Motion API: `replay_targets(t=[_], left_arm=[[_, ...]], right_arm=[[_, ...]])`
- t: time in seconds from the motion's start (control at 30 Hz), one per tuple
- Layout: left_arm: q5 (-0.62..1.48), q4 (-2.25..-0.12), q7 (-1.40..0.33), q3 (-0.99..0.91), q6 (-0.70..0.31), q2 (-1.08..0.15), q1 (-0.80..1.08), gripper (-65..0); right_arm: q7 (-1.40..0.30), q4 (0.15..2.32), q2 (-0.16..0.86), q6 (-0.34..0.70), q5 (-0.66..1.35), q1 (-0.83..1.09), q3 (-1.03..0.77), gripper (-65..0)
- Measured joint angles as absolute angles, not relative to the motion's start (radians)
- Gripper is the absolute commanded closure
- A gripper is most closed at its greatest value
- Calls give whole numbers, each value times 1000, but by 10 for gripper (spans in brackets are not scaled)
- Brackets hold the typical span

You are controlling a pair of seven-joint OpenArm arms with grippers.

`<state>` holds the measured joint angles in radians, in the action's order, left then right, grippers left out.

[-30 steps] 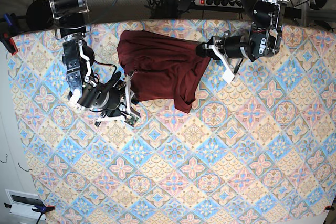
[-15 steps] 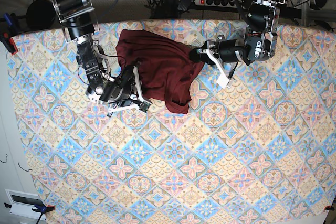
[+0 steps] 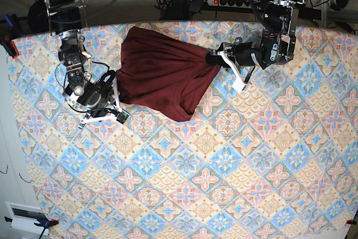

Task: Layout the t-shirt on the table in an organized manner, then fold the t-shirt properly
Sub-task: 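Grasp the shirt bundle's edges with both grippers and fold it over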

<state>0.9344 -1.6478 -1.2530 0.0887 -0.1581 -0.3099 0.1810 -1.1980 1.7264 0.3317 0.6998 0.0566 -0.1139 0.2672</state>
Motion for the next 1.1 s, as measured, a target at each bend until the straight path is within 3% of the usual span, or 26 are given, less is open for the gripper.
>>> replay_targets(t=[0.3,0.5,0.6,0.93,0.97,1.07,1.1], left_arm=[[935,-1741,-1205,87,-158,-302,175,0],[935,-1741,-1207,84,-158,-277,207,-188],[926,-1775,-1209,82,-154,-281,238,-214],[920,-1852,-1204,-181,-154,-244,303,-199],[924,-1867,-1204,-180,-154,-242,314,-173],[930,-1924,-1211,-123,-159,-240,347,0],[933,-1938,-1212,-98,-162,-238,356,0]], right_arm=[[-1206,1769,329,702,53,-92,244,-149],[-1206,1768,327,702,52,-96,244,-149],[-1205,1767,327,702,52,-97,244,-149],[-1195,1767,325,702,54,-97,244,-144],[-1195,1767,324,703,53,-99,244,-132],[-1202,1755,324,703,49,-133,244,-62],[-1196,1742,324,703,50,-152,244,-39]])
